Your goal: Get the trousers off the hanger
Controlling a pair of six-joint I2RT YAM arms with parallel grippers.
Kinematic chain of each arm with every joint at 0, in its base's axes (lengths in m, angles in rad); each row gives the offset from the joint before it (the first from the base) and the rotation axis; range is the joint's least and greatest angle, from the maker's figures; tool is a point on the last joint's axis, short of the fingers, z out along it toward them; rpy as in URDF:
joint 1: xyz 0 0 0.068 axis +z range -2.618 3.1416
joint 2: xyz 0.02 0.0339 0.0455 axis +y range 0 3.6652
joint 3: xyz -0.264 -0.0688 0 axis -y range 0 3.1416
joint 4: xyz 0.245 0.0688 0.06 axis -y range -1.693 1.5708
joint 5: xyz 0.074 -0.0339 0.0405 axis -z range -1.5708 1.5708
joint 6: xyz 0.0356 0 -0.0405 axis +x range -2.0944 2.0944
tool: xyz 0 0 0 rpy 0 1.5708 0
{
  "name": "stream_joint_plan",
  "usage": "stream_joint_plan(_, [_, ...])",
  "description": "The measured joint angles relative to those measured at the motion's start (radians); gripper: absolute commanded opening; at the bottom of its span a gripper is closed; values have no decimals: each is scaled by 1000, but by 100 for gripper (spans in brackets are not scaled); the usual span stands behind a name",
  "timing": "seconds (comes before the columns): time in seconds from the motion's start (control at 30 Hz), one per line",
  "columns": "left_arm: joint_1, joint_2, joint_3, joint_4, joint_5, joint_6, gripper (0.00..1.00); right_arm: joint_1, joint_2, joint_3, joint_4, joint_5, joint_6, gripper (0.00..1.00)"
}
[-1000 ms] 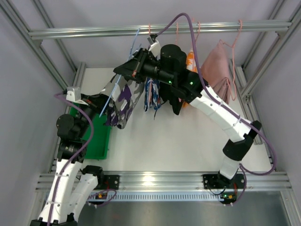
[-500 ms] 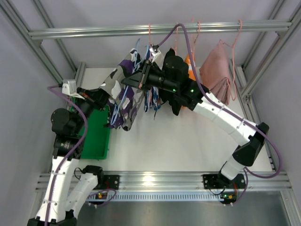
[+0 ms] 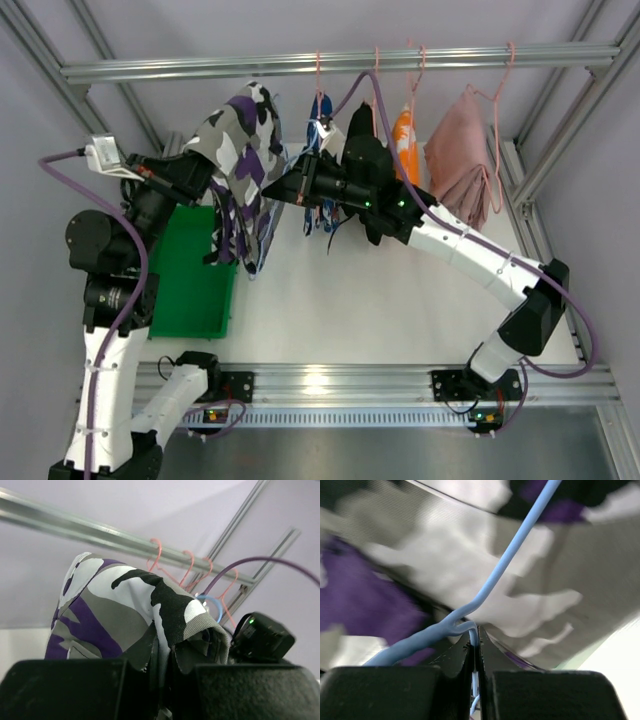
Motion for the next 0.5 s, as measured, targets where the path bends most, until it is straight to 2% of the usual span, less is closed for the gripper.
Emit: stream_joint_plan(0.5, [0,60,374,-27,-52,-22,0,1,-7,-50,16,5,-26,0])
